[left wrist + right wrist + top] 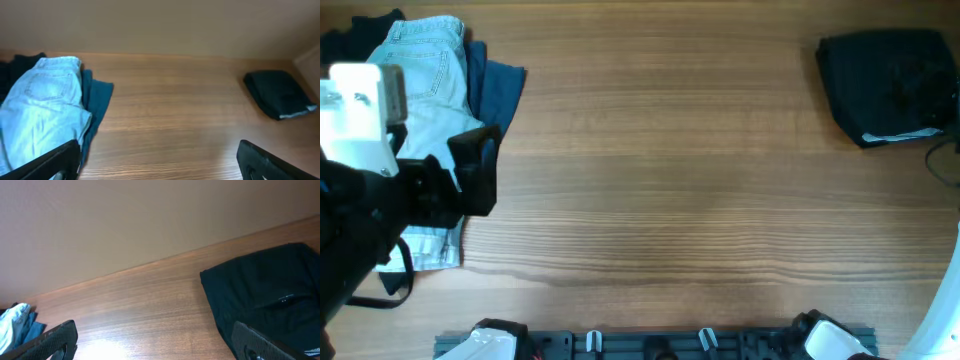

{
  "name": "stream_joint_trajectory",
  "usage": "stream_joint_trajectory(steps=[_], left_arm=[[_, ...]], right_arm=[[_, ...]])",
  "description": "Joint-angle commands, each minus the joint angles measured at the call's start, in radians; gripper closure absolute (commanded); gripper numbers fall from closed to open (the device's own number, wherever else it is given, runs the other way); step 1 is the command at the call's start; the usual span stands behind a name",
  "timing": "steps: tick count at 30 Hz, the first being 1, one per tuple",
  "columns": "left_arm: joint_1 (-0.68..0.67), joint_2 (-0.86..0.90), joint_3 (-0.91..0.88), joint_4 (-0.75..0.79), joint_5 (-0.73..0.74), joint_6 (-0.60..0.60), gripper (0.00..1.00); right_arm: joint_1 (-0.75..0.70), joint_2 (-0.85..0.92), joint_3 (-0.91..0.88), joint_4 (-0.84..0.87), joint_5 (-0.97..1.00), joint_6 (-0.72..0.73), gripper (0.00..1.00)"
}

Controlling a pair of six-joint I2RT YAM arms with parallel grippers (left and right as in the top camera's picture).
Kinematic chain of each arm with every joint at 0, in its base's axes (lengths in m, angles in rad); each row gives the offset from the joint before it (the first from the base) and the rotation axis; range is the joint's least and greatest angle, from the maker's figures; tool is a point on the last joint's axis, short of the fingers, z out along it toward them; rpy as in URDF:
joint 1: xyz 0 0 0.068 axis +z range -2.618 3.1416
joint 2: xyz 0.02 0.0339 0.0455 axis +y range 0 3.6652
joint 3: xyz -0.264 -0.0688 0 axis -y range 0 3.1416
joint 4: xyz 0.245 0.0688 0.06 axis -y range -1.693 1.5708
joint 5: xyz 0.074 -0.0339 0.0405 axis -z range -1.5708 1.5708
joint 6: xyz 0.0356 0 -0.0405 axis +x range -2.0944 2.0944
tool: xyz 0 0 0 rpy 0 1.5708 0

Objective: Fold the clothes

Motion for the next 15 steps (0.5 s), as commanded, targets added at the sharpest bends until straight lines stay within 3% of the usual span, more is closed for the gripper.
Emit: stream_joint_trajectory(steps=[1,3,7,15], left_arm=[[0.045,-0.011,-0.052,0.11,-0.034,-0.026,0.0],[0.079,-0.059,-0.14,0.217,0.002,-0.024,0.0],[0.148,-0.242,-0.515,0.571,0.082,-0.018,0.0],[0.263,-0.708,-1.533,1.434,0.203,-0.019,0.0]], right_arm=[[0.0,0.01,0.009,0.002,-0.023,-0.018,0.0],[0.0,0.01,0.009,0.002,-0.023,-0.018,0.0],[0.0,0.01,0.009,0.002,-0.023,-0.018,0.0],[0.0,0.01,0.009,0.002,-0.023,-0.018,0.0]])
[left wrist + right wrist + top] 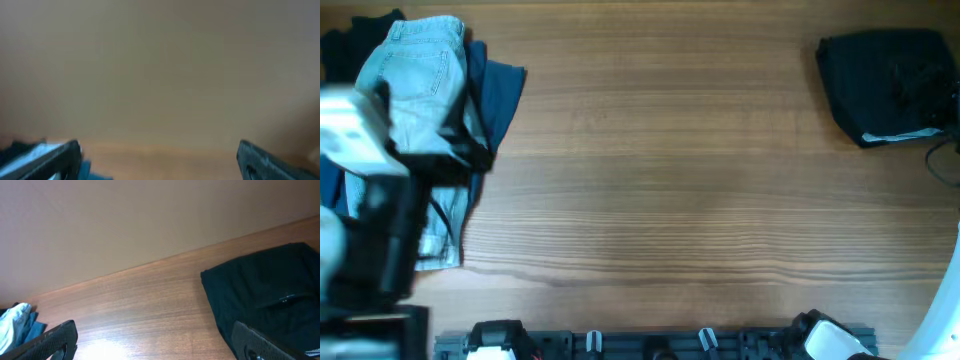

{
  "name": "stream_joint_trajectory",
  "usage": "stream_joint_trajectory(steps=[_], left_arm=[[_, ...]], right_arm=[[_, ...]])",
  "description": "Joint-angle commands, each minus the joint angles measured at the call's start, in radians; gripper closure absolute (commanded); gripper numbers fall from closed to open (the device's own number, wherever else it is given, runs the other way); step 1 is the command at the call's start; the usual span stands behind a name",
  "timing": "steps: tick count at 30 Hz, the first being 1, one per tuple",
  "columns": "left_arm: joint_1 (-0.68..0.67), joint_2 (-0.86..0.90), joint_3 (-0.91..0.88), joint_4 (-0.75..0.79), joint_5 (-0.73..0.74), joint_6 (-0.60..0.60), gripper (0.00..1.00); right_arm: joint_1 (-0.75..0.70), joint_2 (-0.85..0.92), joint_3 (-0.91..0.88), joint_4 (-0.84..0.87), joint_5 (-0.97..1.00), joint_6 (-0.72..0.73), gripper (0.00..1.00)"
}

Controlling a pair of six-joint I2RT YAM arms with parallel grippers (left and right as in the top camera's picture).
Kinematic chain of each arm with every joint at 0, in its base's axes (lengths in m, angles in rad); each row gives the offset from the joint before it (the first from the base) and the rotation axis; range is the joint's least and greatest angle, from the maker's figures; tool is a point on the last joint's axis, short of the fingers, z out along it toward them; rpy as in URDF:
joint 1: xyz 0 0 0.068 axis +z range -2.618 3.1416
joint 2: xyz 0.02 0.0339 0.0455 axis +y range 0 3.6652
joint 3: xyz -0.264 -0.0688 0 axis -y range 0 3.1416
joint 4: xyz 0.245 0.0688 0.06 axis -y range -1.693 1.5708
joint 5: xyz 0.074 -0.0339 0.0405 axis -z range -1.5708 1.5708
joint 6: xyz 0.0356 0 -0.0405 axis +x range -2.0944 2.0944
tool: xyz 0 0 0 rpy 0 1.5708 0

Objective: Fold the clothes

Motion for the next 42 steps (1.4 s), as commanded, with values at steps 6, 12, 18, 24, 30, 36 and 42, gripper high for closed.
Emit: stream_joint_trajectory(steps=[6,12,18,24,30,36,42], left_arm=[[0.043,-0.459,-0.905,0.575,0.124,-0.008,0.0],[0.048,-0.647,-1.08,0.544,0.12,-0.012,0.0],[0.087,-0.752,-1.166,0.483,0.119,-0.082,0.0],[0.096,-0.759,-1.242,0.434,0.105,-0.083,0.0],[0.096,-0.759,-1.242,0.393,0.082,-0.083,0.0],[0.096,-0.755,-1.242,0.393,0.086,-0.083,0.0],[0.096,-0.755,-1.242,0.394,0.086,-0.083,0.0]], right_arm=[[0.0,0.01,0.009,0.004,-0.019,-0.018,0.0],[0.0,0.01,0.009,0.004,-0.018,-0.018,0.0],[0.0,0.01,0.009,0.004,-0.019,-0.018,0.0],[0.0,0.01,0.009,0.004,-0.019,-0.018,0.0],[0.0,0.01,0.009,0.004,-0.018,-0.018,0.0],[0.0,0.01,0.009,0.004,-0.019,-0.018,0.0],[0.0,0.01,0.009,0.003,-0.019,-0.018,0.0]])
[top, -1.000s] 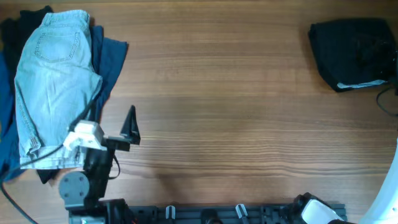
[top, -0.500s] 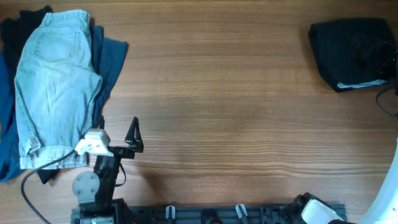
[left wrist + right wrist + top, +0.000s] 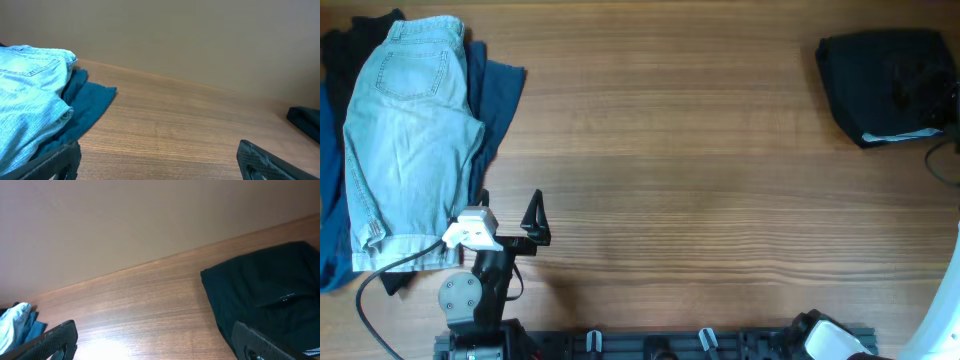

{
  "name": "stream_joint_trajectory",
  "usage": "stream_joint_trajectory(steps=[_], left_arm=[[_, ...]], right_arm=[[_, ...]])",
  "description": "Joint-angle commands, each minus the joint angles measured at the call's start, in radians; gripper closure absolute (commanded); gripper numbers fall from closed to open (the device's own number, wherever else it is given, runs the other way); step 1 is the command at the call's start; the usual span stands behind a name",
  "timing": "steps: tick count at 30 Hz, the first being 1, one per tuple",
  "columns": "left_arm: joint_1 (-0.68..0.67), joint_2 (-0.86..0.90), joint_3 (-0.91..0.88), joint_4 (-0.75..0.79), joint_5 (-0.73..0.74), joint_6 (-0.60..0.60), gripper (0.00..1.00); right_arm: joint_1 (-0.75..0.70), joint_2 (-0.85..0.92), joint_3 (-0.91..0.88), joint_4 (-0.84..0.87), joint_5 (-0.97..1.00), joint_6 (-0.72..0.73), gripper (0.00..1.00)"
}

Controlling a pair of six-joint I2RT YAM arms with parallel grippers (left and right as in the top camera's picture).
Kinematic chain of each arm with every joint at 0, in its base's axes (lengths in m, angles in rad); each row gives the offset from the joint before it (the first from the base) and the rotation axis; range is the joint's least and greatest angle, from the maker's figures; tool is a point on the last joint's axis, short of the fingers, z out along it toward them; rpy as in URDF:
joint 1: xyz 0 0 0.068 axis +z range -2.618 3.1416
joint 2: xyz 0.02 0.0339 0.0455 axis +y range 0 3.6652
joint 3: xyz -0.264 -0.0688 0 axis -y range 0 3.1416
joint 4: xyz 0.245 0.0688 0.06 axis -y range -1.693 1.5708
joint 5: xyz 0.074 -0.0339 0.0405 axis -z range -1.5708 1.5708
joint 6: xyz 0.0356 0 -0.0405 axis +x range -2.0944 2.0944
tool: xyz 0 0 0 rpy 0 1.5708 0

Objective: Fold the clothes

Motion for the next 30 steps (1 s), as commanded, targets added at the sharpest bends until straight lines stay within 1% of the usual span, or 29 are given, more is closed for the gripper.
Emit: stream_joint_trajectory(steps=[1,13,16,20,22,24,25,27,29,30], left_arm=[[0.008,-0.007,-0.008,0.0,-0.006,-0.013,0.0],[0.008,-0.007,-0.008,0.0,-0.006,-0.013,0.0],[0.008,-0.007,-0.008,0.0,-0.006,-0.013,0.0],[0.008,-0.007,-0.008,0.0,-0.006,-0.013,0.0],[0.008,-0.007,-0.008,0.0,-0.006,-0.013,0.0],[0.008,-0.007,-0.008,0.0,-0.006,-0.013,0.0],[0.008,-0.007,-0.008,0.0,-0.006,-0.013,0.0],[0.008,-0.007,-0.008,0.0,-0.006,-0.013,0.0],[0.008,-0.007,-0.008,0.0,-0.006,-0.013,0.0],[0.008,-0.007,-0.008,0.0,-0.006,-0.013,0.0]], right_arm=[[0.0,0.008,0.009,0.005,-0.019,-0.018,0.0],[0.003,0.01,0.008,0.003,-0.019,-0.018,0.0],[0.024,-0.037,0.008,-0.007,-0.014,-0.018,0.0],[0.12,-0.182,0.002,-0.01,0.111,-0.019,0.0],[0.222,-0.273,-0.032,-0.014,0.162,-0.026,0.0],[0.342,-0.358,-0.071,-0.007,0.289,-0.044,0.0],[0.416,-0.409,-0.106,0.006,0.382,-0.045,0.0],[0.509,-0.486,-0.161,0.019,0.494,-0.044,0.0],[0.557,-0.556,-0.225,0.052,0.528,-0.047,0.0],[0.566,-0.605,-0.289,0.105,0.522,-0.043,0.0]])
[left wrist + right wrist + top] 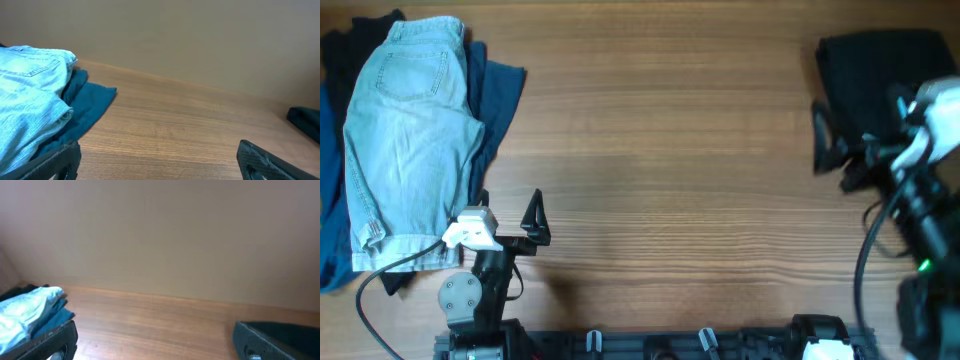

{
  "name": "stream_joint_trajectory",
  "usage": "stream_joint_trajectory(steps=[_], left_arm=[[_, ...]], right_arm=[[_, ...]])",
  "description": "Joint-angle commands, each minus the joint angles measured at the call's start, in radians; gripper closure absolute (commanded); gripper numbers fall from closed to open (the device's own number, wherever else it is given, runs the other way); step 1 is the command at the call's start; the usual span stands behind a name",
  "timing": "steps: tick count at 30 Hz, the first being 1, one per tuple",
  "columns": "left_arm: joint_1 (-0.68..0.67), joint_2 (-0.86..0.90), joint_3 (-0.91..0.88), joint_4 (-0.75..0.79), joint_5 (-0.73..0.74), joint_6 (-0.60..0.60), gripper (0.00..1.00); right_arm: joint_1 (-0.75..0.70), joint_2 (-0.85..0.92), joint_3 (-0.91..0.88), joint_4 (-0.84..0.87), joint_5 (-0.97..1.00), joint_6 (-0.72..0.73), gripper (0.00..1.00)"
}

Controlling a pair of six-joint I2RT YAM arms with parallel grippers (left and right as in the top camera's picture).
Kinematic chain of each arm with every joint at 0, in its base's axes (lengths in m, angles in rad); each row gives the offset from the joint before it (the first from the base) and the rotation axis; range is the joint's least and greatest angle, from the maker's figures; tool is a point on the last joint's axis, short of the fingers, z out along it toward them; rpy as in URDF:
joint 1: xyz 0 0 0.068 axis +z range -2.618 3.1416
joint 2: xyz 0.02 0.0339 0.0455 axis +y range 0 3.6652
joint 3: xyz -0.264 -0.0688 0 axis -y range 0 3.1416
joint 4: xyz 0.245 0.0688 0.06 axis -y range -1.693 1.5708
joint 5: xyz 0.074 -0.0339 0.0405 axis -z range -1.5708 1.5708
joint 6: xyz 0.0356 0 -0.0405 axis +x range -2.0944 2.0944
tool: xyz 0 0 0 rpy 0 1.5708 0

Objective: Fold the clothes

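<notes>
Pale denim shorts [410, 130] lie at the far left on a dark blue garment [498, 90], with a black one [360, 30] behind them. A folded black garment [875, 65] sits at the far right. My left gripper [510, 208] rests open near the front edge, just right of the shorts' hem. In its wrist view the open left gripper [160, 165] holds nothing, with the shorts [30, 95] to its left. My right gripper [832, 155] hovers open at the folded garment's left edge. In its own view the right gripper [160, 342] is empty too.
The wooden table [670, 150] runs between the two piles. A plain wall [160, 230] backs the far edge. A black rail [650, 342] with the arm bases lines the front edge, and a cable [390, 270] trails from the left arm.
My right arm has come into the overhead view and now stands at the folded black garment's left side, its camera facing across to the shorts. The left arm and the clothes are unchanged.
My left gripper was open above the shorts at the far left, then was moving over them. A second ago it rested at the front edge, clear of the pile. The right arm stayed out of the overhead view until now.
</notes>
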Motion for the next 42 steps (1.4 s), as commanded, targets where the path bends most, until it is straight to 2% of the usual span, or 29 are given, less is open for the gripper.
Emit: stream_joint_trajectory(steps=[1,7,12,15,19,26,29,32,35,42], left_arm=[[0.008,-0.007,-0.007,-0.001,-0.006,-0.013,0.0],[0.008,-0.007,-0.007,-0.001,-0.006,-0.013,0.0],[0.008,-0.007,-0.007,-0.001,-0.006,-0.013,0.0],[0.008,-0.007,-0.007,-0.001,-0.006,-0.013,0.0],[0.008,-0.007,-0.007,-0.001,-0.006,-0.013,0.0],[0.008,-0.007,-0.007,-0.001,-0.006,-0.013,0.0],[0.008,-0.007,-0.007,-0.001,-0.006,-0.013,0.0],[0.008,-0.007,-0.007,-0.001,-0.006,-0.013,0.0],[0.008,-0.007,-0.007,-0.001,-0.006,-0.013,0.0],[0.008,-0.007,-0.007,-0.001,-0.006,-0.013,0.0]], right_arm=[[0.043,-0.111,-0.174,0.113,0.138,-0.016,0.0],[0.042,-0.277,-0.632,0.548,0.092,0.011,0.0],[0.022,-0.432,-0.907,0.755,0.093,0.018,0.0],[-0.01,-0.571,-1.068,0.843,0.116,0.136,0.0],[-0.014,-0.654,-1.143,0.845,0.122,0.143,0.0],[-0.019,-0.713,-1.165,0.763,0.146,0.133,0.0],[-0.029,-0.751,-1.18,0.757,0.133,0.051,0.0],[-0.03,-0.75,-1.18,0.696,0.069,-0.102,0.0],[-0.031,-0.75,-1.18,0.586,0.069,-0.097,0.0],[-0.031,-0.751,-1.18,0.583,0.077,-0.095,0.0]])
